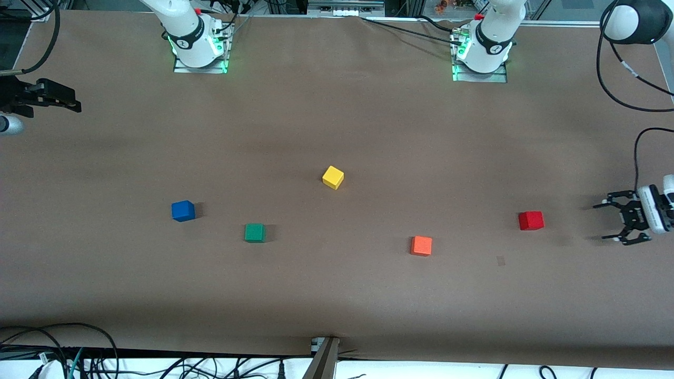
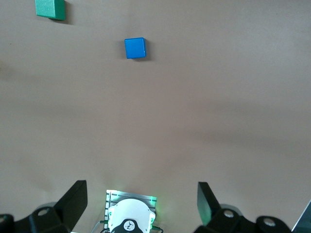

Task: Pass red block to right arm, stack on blue
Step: 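Reach the left gripper down to the red cube and close on it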

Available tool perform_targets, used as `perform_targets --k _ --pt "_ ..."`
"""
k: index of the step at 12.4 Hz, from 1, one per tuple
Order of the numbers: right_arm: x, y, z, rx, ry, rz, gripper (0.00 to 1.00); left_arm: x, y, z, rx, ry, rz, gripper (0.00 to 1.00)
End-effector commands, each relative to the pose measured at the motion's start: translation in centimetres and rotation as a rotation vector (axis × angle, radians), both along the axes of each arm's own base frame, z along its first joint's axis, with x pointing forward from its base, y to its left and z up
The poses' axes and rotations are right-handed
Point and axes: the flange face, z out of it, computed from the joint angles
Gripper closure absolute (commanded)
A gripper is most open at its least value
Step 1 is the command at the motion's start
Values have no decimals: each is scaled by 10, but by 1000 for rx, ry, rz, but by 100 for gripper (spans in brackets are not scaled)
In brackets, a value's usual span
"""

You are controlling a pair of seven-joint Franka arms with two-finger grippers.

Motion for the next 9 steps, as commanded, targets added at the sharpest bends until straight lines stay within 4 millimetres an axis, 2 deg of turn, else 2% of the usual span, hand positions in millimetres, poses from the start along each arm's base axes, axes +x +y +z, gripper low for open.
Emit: perform_targets --k 1,4,6,9 --pt "1 -3 0 6 -8 9 0 8 -25 -41 -146 -90 -94 0" --pt "1 -3 0 6 -8 9 0 10 -53 -57 -275 -89 -110 0" --pt "1 -6 0 5 -11 3 0 11 -81 -73 -379 -95 -147 0" --pt "5 -7 -3 5 -18 2 0 2 -108 -98 -477 -62 -180 0"
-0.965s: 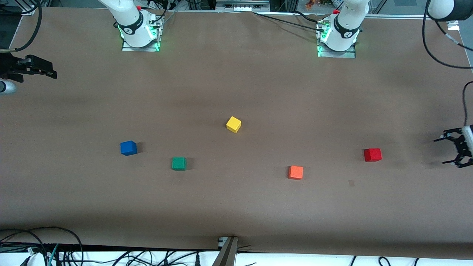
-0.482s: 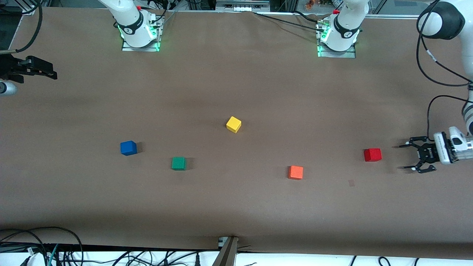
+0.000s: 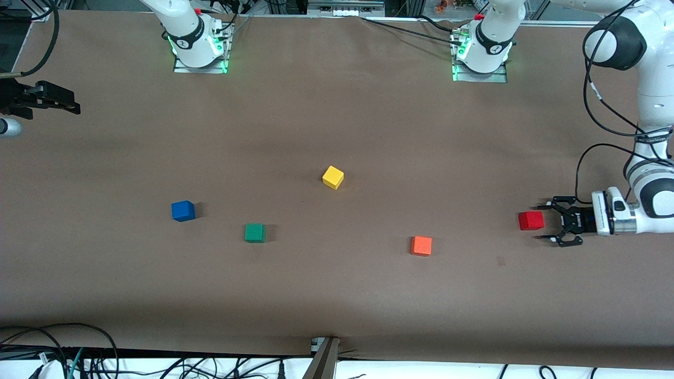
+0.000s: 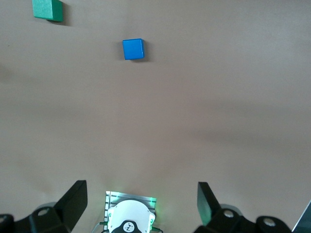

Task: Pass red block to right arm, stack on blue
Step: 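Reach the left gripper down to the red cube and close on it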

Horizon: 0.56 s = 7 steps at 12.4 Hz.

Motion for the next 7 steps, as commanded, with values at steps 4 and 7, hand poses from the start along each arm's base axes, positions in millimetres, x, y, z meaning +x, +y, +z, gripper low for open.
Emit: perform_targets --k 4,7 --pt "16 8 -10 15 -51 43 0 4 -35 -22 -107 -53 -59 30" --pt "26 20 -33 47 -10 43 0 12 -65 -31 -163 -60 -49 93"
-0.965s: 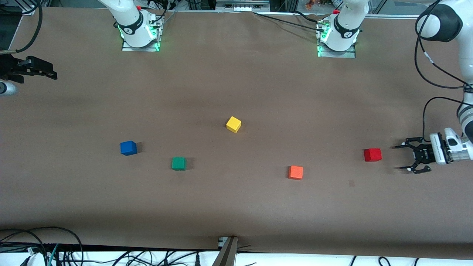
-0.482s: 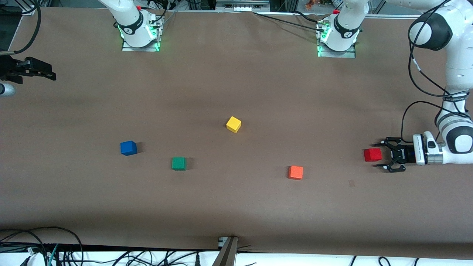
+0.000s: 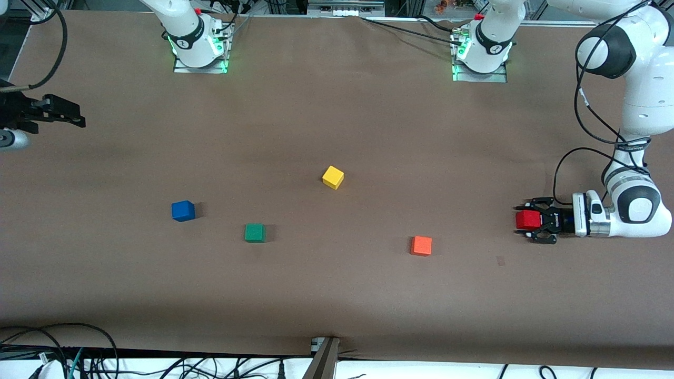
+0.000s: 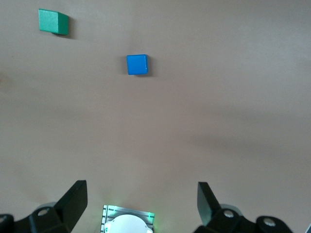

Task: Pass red block to right arm, stack on blue
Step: 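Lift the red cube with the left gripper while the right gripper approaches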

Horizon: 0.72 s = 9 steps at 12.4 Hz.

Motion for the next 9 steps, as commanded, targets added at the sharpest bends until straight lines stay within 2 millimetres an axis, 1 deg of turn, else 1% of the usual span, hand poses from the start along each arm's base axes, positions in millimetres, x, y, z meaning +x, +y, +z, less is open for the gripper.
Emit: perform_targets --k 1,3,5,6,7,8,9 --pt "6 12 -13 70 13 4 0 8 -30 -13 -76 -52 -9 100" --pt "8 17 -16 104 14 4 0 16 -67 -18 -133 -44 -1 100" --pt "9 22 -20 149 28 2 0 25 -116 -17 -181 -46 -25 100" --pt "13 24 -29 161 44 7 0 31 -153 -10 -182 -49 -79 100" --pt "16 27 -37 180 58 6 0 36 -176 -4 -203 -48 -96 100" --pt "19 33 -43 225 69 4 0 42 -210 7 -283 -54 -82 100" --pt "22 37 -50 265 81 -1 0 45 -231 15 -349 -27 -57 100"
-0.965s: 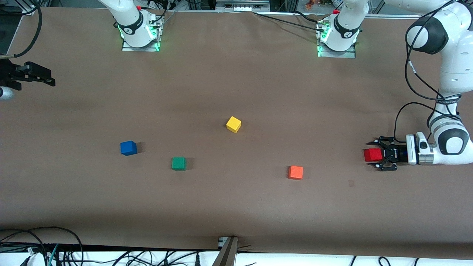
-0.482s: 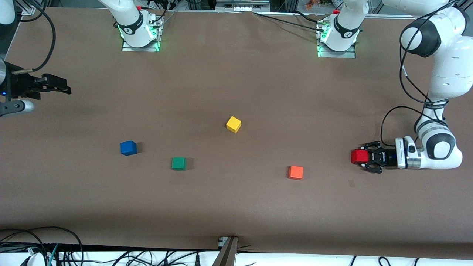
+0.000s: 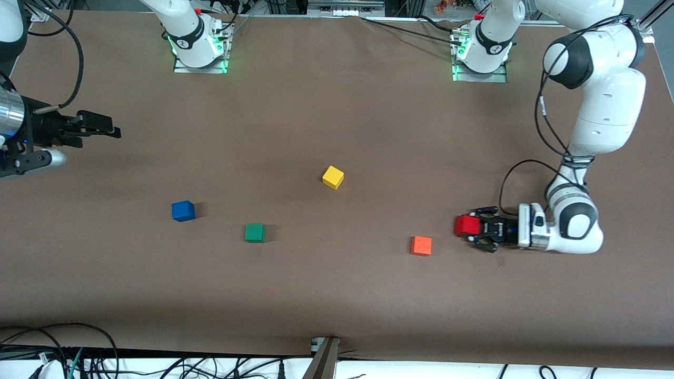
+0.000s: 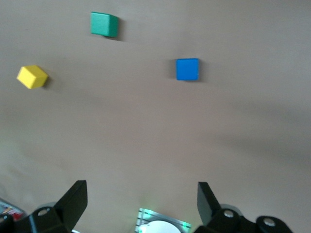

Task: Pass red block to right arm, stack on blue
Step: 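Lift the red cube with the left gripper while the right gripper approaches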

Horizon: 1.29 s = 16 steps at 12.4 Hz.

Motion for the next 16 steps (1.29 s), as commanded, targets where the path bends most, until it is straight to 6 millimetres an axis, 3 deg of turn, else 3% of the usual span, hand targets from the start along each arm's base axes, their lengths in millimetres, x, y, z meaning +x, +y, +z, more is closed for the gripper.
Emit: perform_targets --k 1,5,7,8,11,13,16 --pt "7 12 -18 106 34 -6 0 7 -54 25 -126 31 -1 100" --pt "22 33 -63 313 135 -43 0 7 -130 48 -222 94 -44 100" --pt "33 47 -88 467 183 -85 0 8 -176 74 -304 155 -56 100" --pt "40 54 -102 539 201 -107 0 5 -203 81 -335 174 -60 100" --pt "63 78 -135 760 219 -202 0 5 -257 97 -405 201 7 100" --pt "73 108 -146 800 183 -234 0 10 -280 117 -356 210 55 100" --pt "83 159 -158 844 118 -286 0 -2 -348 147 -389 279 129 100"
